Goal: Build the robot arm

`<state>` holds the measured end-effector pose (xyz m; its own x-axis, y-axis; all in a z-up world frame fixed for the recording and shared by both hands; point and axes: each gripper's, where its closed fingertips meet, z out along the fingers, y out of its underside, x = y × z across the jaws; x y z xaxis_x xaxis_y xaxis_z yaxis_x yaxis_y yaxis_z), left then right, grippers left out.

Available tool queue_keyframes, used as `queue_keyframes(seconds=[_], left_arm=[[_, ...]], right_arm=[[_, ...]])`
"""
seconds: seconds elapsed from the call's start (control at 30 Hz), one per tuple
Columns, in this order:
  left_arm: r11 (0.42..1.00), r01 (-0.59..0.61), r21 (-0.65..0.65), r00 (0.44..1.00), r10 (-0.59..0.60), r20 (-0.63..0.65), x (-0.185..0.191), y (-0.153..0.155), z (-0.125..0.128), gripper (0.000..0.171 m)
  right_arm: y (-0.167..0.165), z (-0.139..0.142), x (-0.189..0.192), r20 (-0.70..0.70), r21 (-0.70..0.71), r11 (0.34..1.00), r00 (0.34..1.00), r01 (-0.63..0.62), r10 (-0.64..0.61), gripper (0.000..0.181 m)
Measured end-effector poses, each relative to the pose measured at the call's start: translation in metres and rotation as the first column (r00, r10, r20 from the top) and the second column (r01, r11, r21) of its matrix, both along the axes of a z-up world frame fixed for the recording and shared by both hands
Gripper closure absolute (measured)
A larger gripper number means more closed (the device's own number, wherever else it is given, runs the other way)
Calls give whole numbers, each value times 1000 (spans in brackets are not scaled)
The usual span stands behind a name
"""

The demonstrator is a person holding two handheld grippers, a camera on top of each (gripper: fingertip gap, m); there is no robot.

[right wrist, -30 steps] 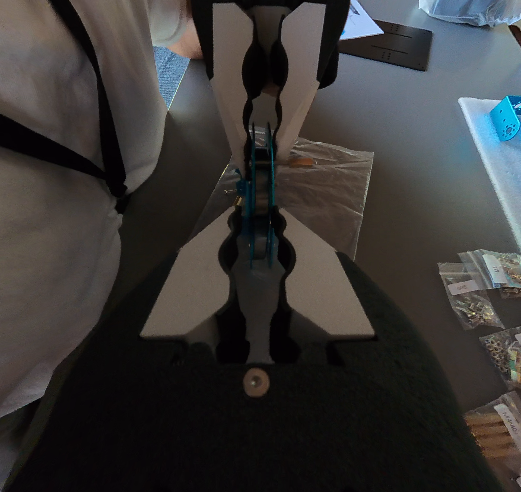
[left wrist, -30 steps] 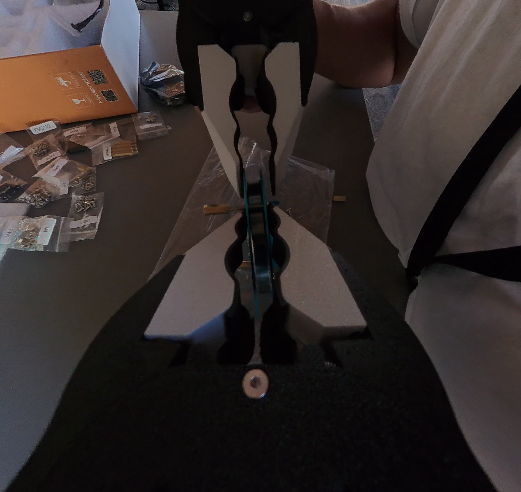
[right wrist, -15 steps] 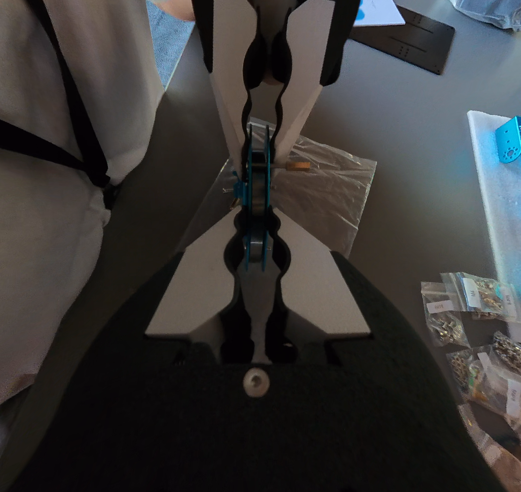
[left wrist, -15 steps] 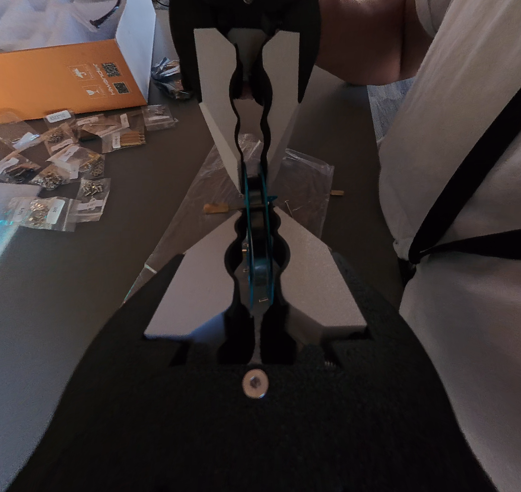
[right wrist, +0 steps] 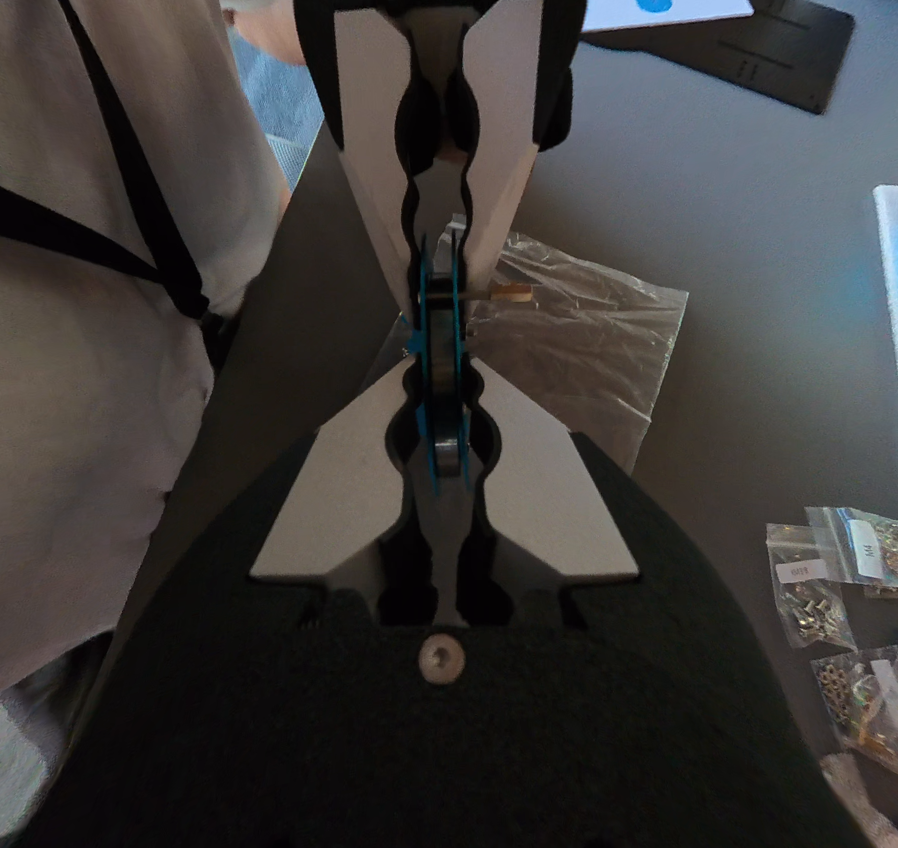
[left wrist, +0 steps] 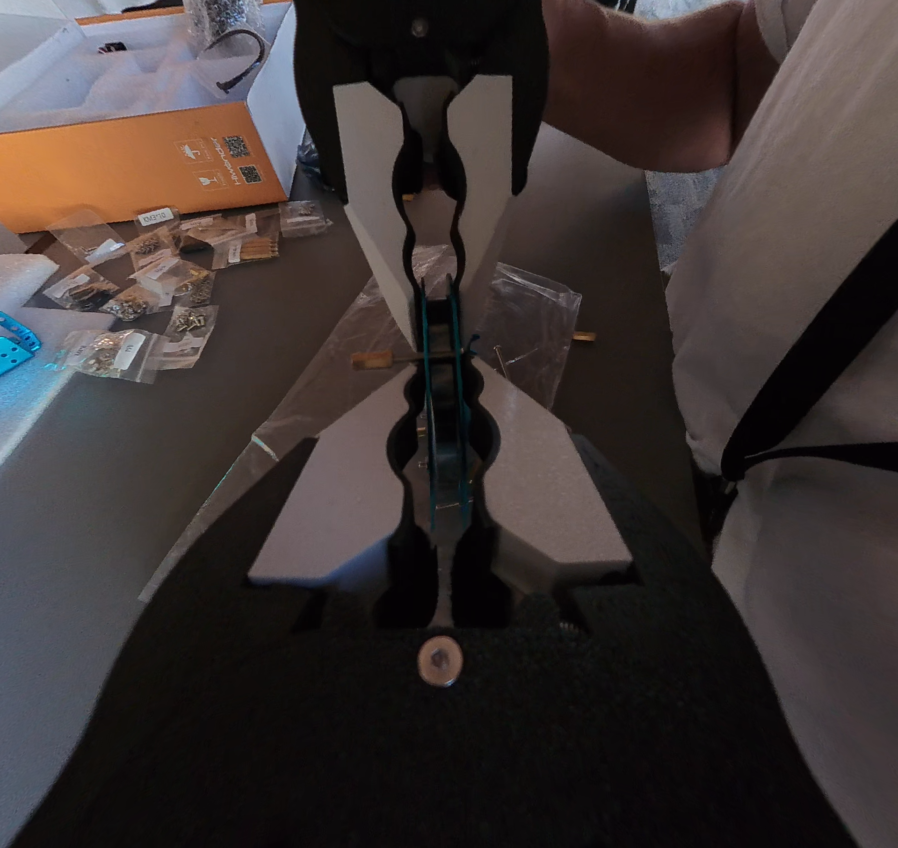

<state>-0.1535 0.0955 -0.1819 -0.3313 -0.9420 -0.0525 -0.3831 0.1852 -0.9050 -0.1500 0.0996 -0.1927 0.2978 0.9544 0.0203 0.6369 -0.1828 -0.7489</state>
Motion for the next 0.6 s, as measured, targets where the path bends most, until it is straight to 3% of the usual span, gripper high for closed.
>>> queue_keyframes(seconds=[0.3,0.6], left_arm=[[996,88,0,968,-85,-234,-11,4,-7,154],[996,82,44,974,-71,-213,-5,10,-7,158]], right_arm=[[4,0,-5,109,23,992,987,-122,119,168],[6,1,-3,34,2,1000,999,-15,15,167]])
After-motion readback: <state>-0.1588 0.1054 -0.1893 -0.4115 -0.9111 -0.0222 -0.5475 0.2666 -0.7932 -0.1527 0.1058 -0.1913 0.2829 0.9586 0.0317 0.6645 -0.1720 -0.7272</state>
